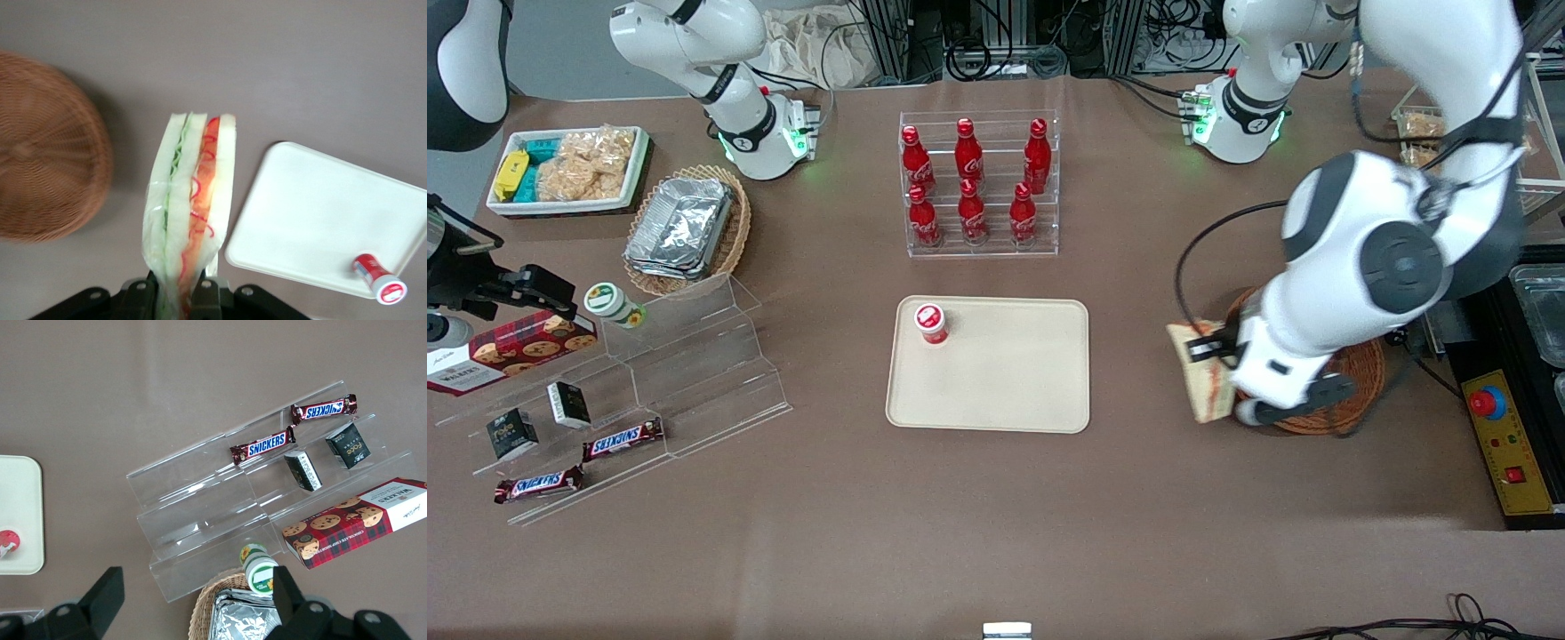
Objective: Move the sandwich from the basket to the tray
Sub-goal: 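Lift the sandwich out of the basket and carry it toward the tray, then lower the sandwich onto the cream tray and open the left gripper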
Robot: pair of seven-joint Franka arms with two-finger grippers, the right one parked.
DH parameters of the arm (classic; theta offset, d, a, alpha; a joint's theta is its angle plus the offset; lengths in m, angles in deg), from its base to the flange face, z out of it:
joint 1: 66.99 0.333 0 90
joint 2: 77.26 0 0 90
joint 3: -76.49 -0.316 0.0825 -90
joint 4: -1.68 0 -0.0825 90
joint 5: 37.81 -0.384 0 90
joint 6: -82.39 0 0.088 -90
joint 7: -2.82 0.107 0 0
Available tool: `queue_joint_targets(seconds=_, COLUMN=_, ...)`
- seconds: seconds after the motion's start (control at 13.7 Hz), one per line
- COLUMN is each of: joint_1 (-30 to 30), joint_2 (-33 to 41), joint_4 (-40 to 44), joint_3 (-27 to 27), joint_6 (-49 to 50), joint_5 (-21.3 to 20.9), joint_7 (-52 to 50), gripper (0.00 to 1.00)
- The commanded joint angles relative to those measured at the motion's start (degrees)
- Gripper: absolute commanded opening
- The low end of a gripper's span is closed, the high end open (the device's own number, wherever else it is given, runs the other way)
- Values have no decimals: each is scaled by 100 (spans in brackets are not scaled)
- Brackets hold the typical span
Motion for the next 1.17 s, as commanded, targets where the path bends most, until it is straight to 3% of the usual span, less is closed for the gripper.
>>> queue_joint_targets(seconds=0.0, joint_1=-517, joint_2=-1000, joint_4=864, joint_3=11, joint_6=-154, joint_5=-70, joint_7=-74, gripper=0)
queue_joint_targets(seconds=0.29, joint_1=-1343, joint_2=-1730, joint_4=803, joint_3=-7, joint_6=-858, joint_5=-684, joint_7=-1030, gripper=0)
queue_joint_targets(seconds=0.73, joint_1=-1802, joint_2=-1986, joint_4=-76, joint_3=-33, joint_6=-1402, joint_5=-747, joint_7=-1200, gripper=0)
queue_joint_targets(seconds=0.88, joint_1=-1776, joint_2=-1961, joint_4=-23, joint_3=-33, joint_6=-1386, joint_5=-729, joint_7=-1227, gripper=87)
queue_joint_targets(seconds=0.95, joint_1=-1767, joint_2=-1838, joint_4=-14, joint_3=-33, joint_6=-1299, joint_5=-729, joint_7=-1314, gripper=100)
queue_joint_targets(seconds=1.1, joint_1=-1619, joint_2=-1592, joint_4=38, joint_3=-33, joint_6=-1158, joint_5=-738, joint_7=-1586, gripper=100)
